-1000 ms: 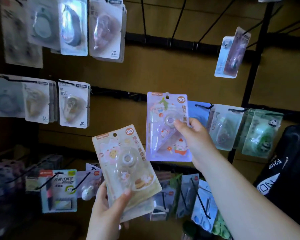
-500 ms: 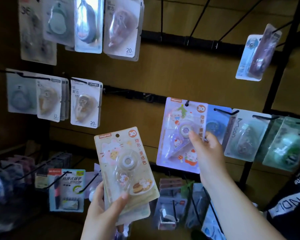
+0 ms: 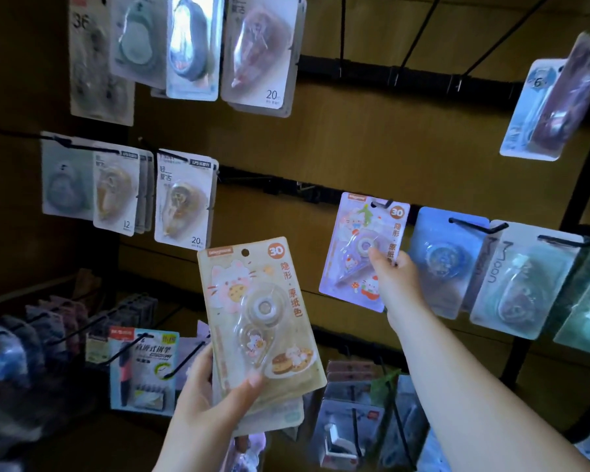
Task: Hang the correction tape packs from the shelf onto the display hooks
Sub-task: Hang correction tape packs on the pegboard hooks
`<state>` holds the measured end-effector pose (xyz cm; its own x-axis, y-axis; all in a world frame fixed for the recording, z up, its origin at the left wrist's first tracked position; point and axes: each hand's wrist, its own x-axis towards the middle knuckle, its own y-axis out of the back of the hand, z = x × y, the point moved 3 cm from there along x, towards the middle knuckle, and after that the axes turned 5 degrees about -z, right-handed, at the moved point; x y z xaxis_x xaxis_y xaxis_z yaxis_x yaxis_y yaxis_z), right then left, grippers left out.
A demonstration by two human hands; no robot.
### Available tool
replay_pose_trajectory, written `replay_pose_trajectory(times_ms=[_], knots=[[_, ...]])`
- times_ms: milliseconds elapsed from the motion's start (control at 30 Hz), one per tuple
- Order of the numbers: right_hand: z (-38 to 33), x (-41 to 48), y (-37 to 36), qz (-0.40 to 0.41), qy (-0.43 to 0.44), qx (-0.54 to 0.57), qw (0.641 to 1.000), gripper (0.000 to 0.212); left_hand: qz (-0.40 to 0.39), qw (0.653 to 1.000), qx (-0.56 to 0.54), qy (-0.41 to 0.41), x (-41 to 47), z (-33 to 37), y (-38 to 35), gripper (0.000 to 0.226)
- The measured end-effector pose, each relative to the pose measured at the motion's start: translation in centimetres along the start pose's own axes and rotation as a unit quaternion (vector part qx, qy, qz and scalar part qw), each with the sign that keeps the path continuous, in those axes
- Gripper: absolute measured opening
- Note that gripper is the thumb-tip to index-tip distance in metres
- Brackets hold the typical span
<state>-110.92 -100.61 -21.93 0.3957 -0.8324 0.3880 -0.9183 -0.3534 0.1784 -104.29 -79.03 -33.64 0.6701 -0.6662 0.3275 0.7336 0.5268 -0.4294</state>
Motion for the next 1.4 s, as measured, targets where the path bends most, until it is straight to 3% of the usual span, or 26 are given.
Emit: replay_pose_trajectory(times_ms=[200, 267, 333, 433, 567, 700, 867, 1067, 1233, 1400], knots=[[0.8, 0.2, -0.4, 0.037, -0.005, -0.016, 0.999, 0.019, -0.018, 1.000, 0.017, 0.015, -0.1, -0.5, 0.1, 0.080], [0.8, -1.5, -0.1, 0.073, 0.012, -0.038, 0.997, 0.034, -0.018, 0.999, 0.027, 0.008, -0.2, -0.5, 0.0, 0.091], [0.6, -4.3, 0.3, 0.095, 0.064, -0.056, 0.992, 0.042, -0.009, 0.999, 0.041, 0.005, -0.3, -0.1, -0.5, 0.088], [0.1, -8.2, 0.1, -0.027, 0.093, 0.013, 0.995, 0.005, -0.016, 0.998, 0.059, -0.003, -0.2, 0.1, -1.5, 0.072], [-0.7, -10.1, -0.1, -0.167, 0.083, 0.039, 0.982, 0.020, 0.005, 0.999, 0.053, -0.006, 0.0, 0.0, -2.5, 0.043], [-1.4, -10.6, 0.0, -0.210, 0.049, 0.032, 0.976, 0.021, 0.003, 0.997, 0.081, -0.012, -0.4, 0.2, -3.3, 0.056], [-2.2, -10.9, 0.4, -0.177, 0.066, 0.041, 0.981, 0.024, -0.020, 0.997, 0.075, -0.025, -0.8, 1.0, -4.3, 0.060], [-2.9, -11.1, 1.1, -0.101, 0.075, 0.077, 0.989, 0.025, -0.021, 0.998, 0.049, -0.039, -1.2, 1.7, -4.6, 0.045], [-3.3, -10.7, 2.8, -0.033, 0.081, 0.093, 0.992, 0.024, -0.005, 0.999, 0.042, -0.033, -1.4, 1.5, -3.4, 0.051], [-3.8, -10.0, 4.5, 0.037, 0.093, 0.071, 0.992, 0.025, 0.012, 0.998, 0.046, -0.039, -1.4, 1.3, -2.5, 0.042]])
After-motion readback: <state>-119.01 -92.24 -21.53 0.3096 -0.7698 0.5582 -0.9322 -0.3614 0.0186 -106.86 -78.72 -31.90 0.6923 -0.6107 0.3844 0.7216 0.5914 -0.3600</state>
